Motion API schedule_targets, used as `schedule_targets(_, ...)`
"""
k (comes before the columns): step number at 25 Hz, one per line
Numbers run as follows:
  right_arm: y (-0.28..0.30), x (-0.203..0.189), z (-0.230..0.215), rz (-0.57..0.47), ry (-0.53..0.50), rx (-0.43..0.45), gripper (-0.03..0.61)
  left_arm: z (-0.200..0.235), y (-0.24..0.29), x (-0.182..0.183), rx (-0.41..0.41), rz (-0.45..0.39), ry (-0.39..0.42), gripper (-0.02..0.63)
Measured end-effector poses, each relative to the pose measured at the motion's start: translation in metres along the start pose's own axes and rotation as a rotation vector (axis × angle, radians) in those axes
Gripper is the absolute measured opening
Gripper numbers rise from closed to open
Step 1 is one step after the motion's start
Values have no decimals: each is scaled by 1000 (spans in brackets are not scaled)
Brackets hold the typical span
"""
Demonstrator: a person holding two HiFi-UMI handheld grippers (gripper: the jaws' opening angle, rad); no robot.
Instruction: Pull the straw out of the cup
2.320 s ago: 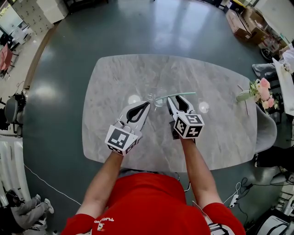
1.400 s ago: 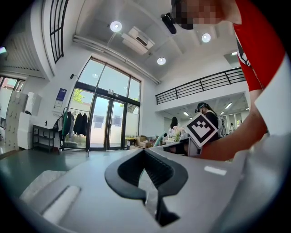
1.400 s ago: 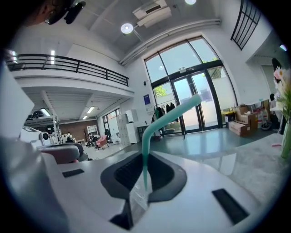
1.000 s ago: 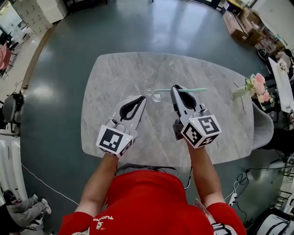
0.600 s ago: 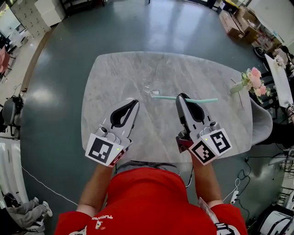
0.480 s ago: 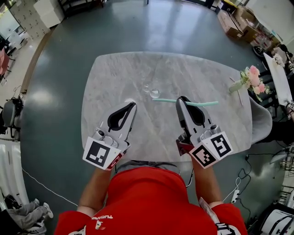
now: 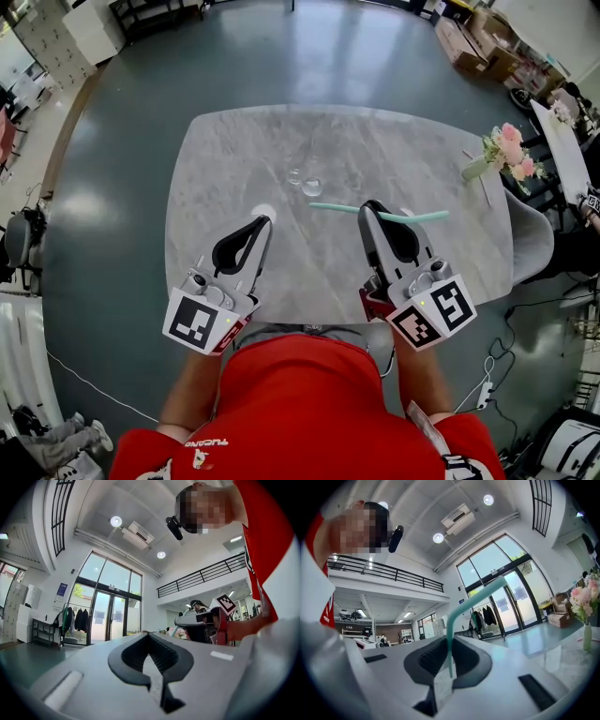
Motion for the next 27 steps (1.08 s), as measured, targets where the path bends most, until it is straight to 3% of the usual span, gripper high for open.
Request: schedule_targets(27,3,-4,-8,12,-9,-11,21,0,8,1,0,-15,-1,5)
Point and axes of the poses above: the fingertips, and each gripper's own axes: y forward along the fingers, z to its left, x out of its top, the point moved 4 cm from there along -y, backward along the fingers, and after that the axes turned 11 degrees about y, right-handed, at the moved point
